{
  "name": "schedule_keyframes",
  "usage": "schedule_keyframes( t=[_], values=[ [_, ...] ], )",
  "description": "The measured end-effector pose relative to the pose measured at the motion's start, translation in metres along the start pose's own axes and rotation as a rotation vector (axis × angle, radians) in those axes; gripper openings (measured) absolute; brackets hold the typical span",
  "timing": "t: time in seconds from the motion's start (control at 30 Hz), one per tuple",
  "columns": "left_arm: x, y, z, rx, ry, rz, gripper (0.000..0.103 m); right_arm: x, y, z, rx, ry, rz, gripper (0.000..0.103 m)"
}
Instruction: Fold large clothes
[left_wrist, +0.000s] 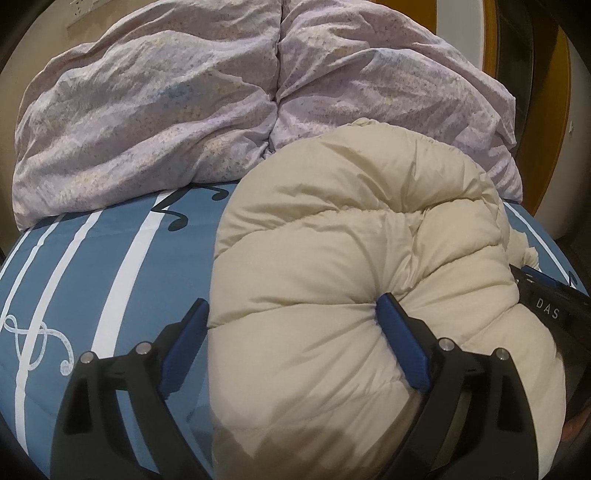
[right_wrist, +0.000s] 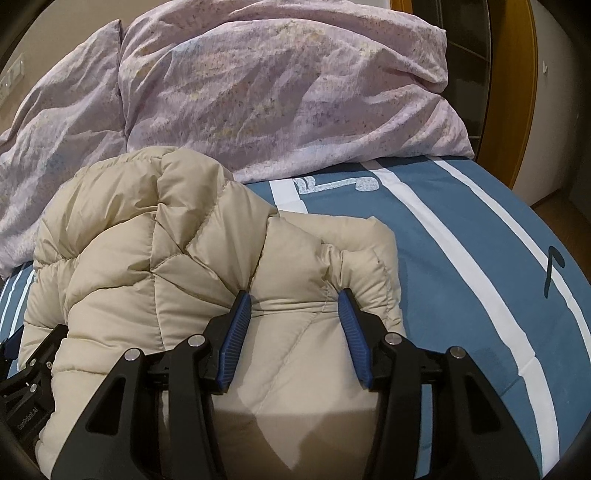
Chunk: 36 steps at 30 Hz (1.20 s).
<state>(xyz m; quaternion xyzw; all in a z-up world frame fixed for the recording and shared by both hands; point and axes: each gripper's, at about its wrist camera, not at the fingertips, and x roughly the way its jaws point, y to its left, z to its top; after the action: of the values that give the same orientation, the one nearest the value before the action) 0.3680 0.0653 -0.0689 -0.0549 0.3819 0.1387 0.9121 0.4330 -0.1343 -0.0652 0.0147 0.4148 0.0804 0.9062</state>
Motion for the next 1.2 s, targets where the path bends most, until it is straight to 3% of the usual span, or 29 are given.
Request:
schedule_keyframes(
  t=[0.83, 1.1, 1.17, 1.2],
  values=[
    [0.001, 0.001, -0.001, -0.005, 0.003, -0.004, 0.093, 0.000, -0.001, 0.000, 0.000, 0.001, 0.006, 0.053],
    [-0.004, 0.017, 0.002, -0.070, 0.011, -0.104, 0.092, 0.000, -0.002, -0.002, 0.011, 0.002, 0.014, 0.054],
    [-0.007, 0.024, 0.003, -0.095, 0.018, -0.128, 0.092, -0.001, -0.003, 0.000, 0.011, 0.014, 0.024, 0.058],
    [-0.009, 0.028, 0.004, -0.107, 0.020, -0.138, 0.092, -0.004, -0.005, 0.001, 0.006, 0.022, 0.032, 0.065]
  ],
)
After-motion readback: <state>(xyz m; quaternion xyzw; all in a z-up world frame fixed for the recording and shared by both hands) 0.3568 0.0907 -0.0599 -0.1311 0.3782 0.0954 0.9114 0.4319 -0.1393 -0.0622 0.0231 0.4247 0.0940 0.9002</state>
